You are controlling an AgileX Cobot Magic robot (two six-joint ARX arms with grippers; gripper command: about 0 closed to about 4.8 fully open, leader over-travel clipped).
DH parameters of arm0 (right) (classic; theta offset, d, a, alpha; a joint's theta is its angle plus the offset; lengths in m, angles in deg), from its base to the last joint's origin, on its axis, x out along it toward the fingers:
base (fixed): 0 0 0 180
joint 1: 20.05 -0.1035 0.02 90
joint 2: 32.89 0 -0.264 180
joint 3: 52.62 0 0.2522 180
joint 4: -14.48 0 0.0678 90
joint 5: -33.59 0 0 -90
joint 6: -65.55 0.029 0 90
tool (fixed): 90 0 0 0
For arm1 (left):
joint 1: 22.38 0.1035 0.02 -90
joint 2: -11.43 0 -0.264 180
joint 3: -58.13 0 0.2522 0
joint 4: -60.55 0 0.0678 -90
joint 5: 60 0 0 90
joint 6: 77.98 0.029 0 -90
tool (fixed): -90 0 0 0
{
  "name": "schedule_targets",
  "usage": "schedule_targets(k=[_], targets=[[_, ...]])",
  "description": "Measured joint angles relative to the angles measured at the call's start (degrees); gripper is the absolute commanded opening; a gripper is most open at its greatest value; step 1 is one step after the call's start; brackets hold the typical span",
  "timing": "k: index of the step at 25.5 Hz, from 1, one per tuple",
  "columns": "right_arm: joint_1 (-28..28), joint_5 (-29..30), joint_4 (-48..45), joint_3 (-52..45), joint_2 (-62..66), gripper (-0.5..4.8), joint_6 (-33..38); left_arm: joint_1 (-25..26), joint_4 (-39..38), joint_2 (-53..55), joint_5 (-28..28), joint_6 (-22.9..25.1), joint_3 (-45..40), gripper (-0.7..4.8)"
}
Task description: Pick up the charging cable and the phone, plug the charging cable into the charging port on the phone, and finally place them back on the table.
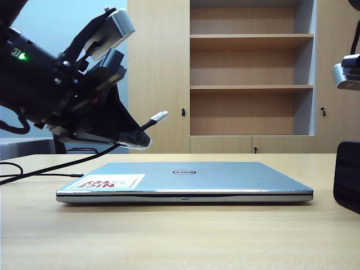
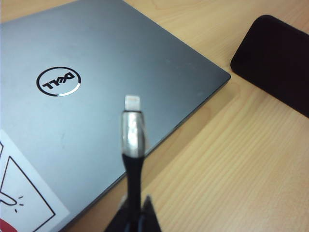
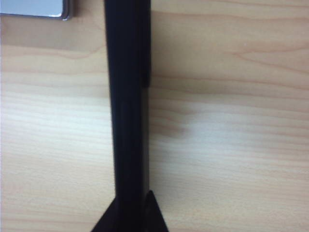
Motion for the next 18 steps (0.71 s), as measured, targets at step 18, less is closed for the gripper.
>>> schedule_targets(k=[18], targets=[[0.0, 0.2, -5.6, -0.6, 6.8, -0.08, -0.2, 0.0, 0.0, 0.0, 0.0, 0.0, 0.0, -0.06]])
